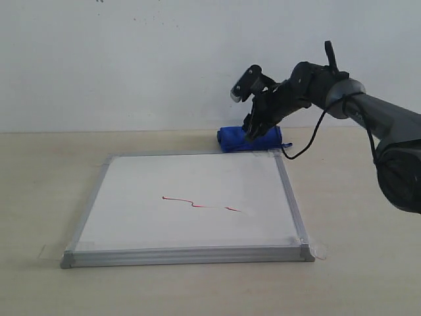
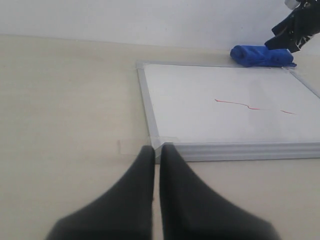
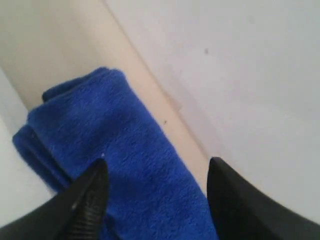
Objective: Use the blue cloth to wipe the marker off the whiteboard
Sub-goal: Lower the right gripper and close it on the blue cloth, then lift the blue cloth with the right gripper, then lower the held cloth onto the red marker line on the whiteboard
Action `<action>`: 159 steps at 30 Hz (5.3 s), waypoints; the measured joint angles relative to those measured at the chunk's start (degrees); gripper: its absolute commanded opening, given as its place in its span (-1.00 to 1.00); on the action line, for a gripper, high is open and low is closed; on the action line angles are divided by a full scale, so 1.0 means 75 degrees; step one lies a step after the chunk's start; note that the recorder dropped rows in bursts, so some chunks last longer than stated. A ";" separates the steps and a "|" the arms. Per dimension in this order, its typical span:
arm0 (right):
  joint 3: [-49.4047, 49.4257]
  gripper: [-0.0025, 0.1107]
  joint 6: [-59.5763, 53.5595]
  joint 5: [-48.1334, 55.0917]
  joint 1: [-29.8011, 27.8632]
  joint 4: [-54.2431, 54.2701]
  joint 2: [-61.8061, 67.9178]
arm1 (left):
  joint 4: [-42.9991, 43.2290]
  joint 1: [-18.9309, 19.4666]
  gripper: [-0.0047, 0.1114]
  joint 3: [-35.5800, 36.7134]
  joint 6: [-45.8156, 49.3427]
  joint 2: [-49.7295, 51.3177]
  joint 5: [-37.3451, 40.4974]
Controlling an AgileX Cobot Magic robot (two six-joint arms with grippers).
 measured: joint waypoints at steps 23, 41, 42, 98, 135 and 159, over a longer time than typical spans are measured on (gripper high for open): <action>-0.0007 0.42 -0.1102 -0.1512 0.0302 0.0510 0.0805 | 0.0000 0.0000 -0.85 0.0000 0.0000 0.0000 0.0000; -0.0007 -0.96 -0.0370 -0.1738 0.0302 0.0165 0.0886 | 0.0000 0.0000 -0.85 0.0000 0.0000 0.0000 0.0000; -0.0007 -0.96 -0.0286 -0.1703 0.0302 0.0098 0.0849 | 0.0000 0.0000 -0.85 0.0000 0.0000 0.0000 0.0000; 0.2508 -0.96 0.5080 0.3877 0.0303 -0.1428 -0.3013 | 0.0000 0.0000 -0.85 0.0000 0.0000 0.0000 0.0000; 0.9338 -0.96 0.5206 -0.4446 0.1999 -0.0029 -0.4367 | 0.0000 0.0000 -0.85 0.0000 0.0000 0.0000 0.0000; 0.9278 -0.75 0.4684 -0.4534 0.2643 -0.0086 -0.4258 | 0.0000 0.0000 -0.85 0.0000 0.0000 0.0000 0.0000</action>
